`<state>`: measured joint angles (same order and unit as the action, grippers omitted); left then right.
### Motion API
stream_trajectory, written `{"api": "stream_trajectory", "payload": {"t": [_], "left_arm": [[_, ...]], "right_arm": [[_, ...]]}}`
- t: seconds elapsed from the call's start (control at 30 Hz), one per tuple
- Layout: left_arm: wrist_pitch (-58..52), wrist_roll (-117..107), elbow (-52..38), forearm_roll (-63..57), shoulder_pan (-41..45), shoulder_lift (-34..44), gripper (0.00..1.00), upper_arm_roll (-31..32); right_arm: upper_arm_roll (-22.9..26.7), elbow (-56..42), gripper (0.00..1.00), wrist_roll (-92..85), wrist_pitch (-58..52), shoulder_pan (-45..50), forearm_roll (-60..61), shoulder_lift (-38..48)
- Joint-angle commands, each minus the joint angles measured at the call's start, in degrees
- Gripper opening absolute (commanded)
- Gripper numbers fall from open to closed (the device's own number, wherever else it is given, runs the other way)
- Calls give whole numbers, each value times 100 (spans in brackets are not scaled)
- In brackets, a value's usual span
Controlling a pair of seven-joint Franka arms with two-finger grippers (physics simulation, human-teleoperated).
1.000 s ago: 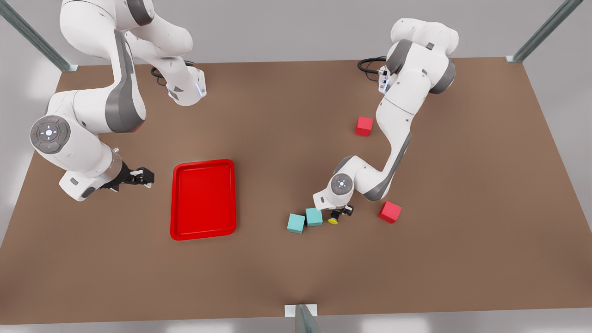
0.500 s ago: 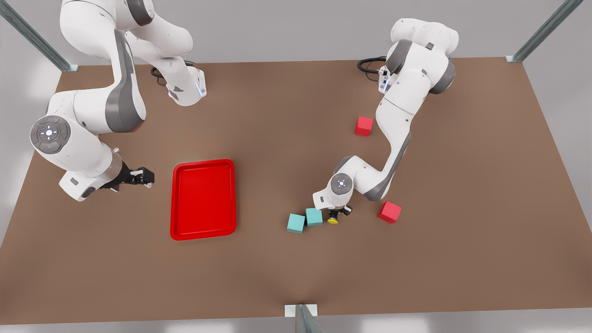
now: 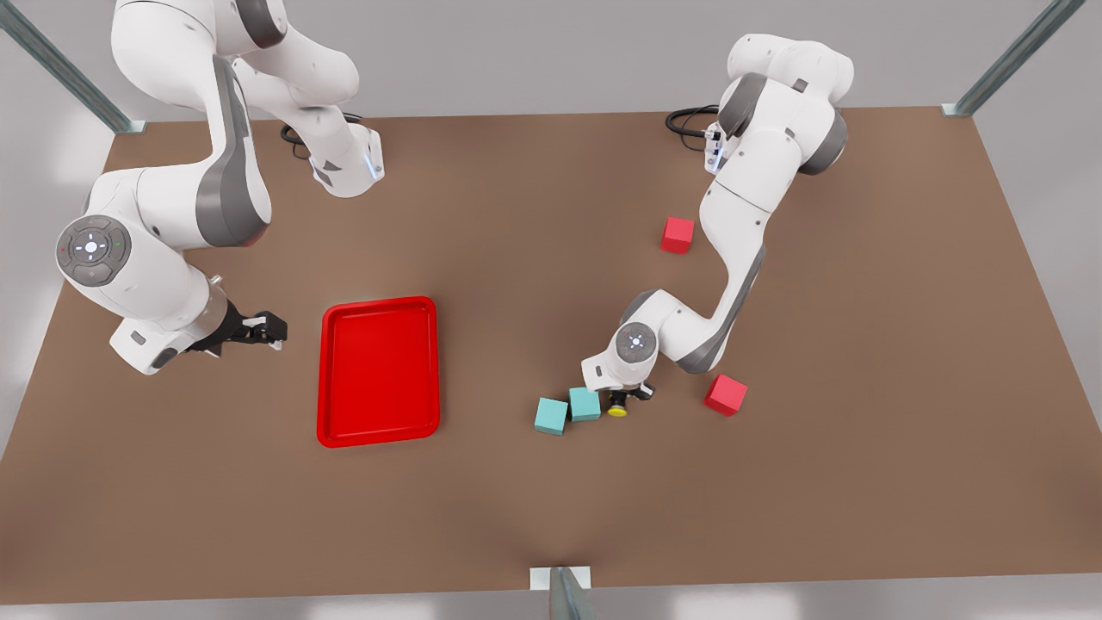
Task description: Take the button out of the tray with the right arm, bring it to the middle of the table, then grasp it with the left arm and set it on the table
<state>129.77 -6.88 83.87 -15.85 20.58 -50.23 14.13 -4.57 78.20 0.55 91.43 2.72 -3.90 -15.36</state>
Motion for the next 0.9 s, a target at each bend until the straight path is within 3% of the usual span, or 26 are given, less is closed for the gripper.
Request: {"api": "stream_trajectory", "payload": {"t": [0.0, 0.23, 0.37, 0.87], "left_arm": [[4, -24, -28, 3, -1, 13, 59, 2], [-22, -121, -72, 3, -10, 22, 59, -6], [13, -165, -72, 12, -19, 4, 51, -6], [-22, -1535, -81, -85, -1, 277, 50, -94]], "right_arm": [[0, -7, 100, -3, -2, 0, 4, 7], [0, -7, 100, -3, -2, 0, 4, 7], [0, 2, 100, -3, -2, 0, 4, 7], [0, -7, 100, -3, -2, 0, 4, 7]]}}
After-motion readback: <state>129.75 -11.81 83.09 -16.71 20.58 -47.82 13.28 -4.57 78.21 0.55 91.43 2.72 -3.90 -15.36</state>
